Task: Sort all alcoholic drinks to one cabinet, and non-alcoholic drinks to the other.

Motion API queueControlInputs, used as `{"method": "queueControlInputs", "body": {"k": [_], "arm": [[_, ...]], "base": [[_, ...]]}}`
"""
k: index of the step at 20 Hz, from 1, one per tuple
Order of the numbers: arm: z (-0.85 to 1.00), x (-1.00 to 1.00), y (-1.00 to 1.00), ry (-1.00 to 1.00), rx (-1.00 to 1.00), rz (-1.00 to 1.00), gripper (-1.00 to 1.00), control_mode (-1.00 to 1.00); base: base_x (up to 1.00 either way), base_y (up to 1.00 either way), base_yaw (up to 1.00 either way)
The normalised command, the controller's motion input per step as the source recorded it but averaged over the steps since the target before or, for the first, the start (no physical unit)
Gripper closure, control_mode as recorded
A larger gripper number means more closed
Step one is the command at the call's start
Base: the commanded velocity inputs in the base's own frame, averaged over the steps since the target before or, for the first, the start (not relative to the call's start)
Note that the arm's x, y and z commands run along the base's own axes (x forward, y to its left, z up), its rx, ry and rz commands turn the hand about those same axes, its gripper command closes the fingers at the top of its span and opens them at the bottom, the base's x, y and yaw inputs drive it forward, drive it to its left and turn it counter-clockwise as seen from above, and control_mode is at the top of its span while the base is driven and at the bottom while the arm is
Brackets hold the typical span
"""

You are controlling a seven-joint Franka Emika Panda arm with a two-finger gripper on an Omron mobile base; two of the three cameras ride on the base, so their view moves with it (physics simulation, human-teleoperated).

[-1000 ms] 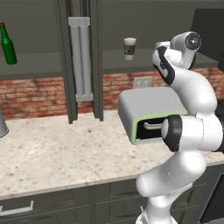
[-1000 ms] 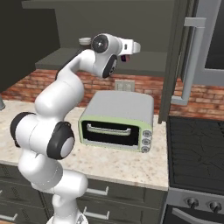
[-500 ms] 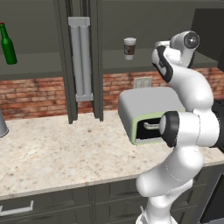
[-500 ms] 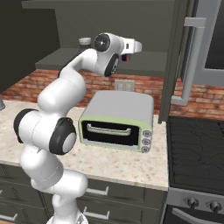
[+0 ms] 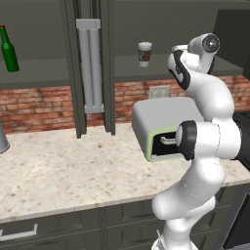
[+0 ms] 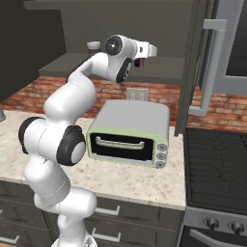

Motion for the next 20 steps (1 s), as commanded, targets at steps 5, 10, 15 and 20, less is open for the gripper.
{"method": "queueControlInputs", "body": {"k": [5,10,15,20], "arm": [[0.0,-0.01,-0.02,0.02,0.0,-0.02,-1.0,-1.0],[0.0,-0.38,-0.01,0.01,0.0,0.0,-1.0,-1.0],[0.0,-0.5,0.0,0.0,0.0,0.0,-1.0,-1.0],[0.0,-0.57,0.0,0.0,0.0,0.0,-1.0,-1.0]], "base": [[0.0,0.0,0.0],[0.0,0.0,0.0],[0.0,0.0,0.0],[0.0,0.0,0.0]]}}
